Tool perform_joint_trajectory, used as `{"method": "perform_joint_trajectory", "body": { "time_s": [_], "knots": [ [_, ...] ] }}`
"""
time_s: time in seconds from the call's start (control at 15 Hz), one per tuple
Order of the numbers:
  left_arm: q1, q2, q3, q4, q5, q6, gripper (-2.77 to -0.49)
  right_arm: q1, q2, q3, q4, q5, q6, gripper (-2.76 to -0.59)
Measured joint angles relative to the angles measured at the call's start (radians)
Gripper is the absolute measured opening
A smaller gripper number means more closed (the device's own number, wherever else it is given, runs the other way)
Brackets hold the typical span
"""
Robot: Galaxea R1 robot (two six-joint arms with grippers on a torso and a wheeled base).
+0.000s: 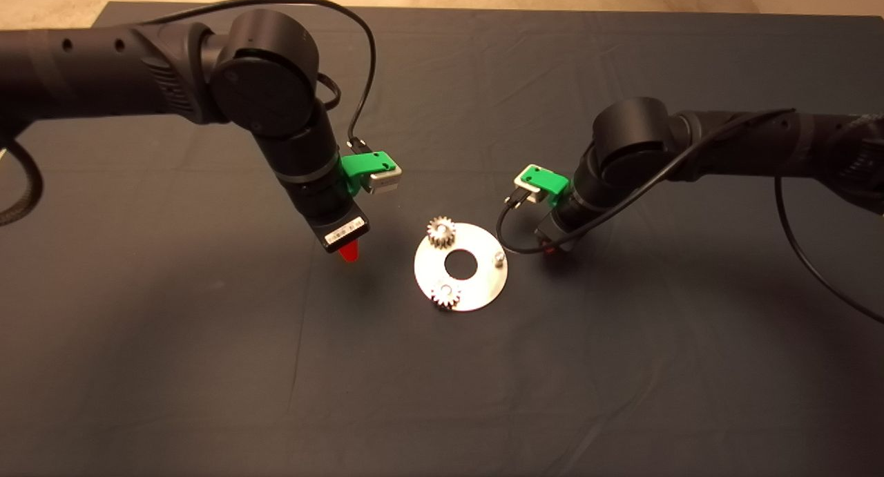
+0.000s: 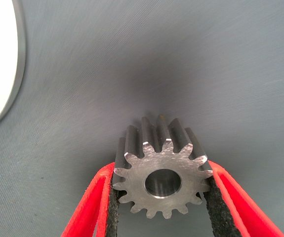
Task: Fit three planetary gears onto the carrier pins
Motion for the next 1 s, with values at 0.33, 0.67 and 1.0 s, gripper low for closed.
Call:
{"method": "perform_joint_trajectory", "body": {
  "time_s": [0.33,0.67,1.0],
  "knots": [
    [0.000,0.000,0.000,-0.001,0.000,0.000,-1.80,0.154,-0.003,0.005,0.107,-0.001,0.004,-2.33],
    [0.000,0.003,0.000,-0.003,0.000,0.000,-1.80,0.148,0.034,0.037,0.154,0.009,0.041,-2.34],
    [0.000,0.005,0.000,-0.003,0.000,0.000,-1.80,0.151,0.058,0.143,0.178,0.017,0.110,-2.34]
  ]
}}
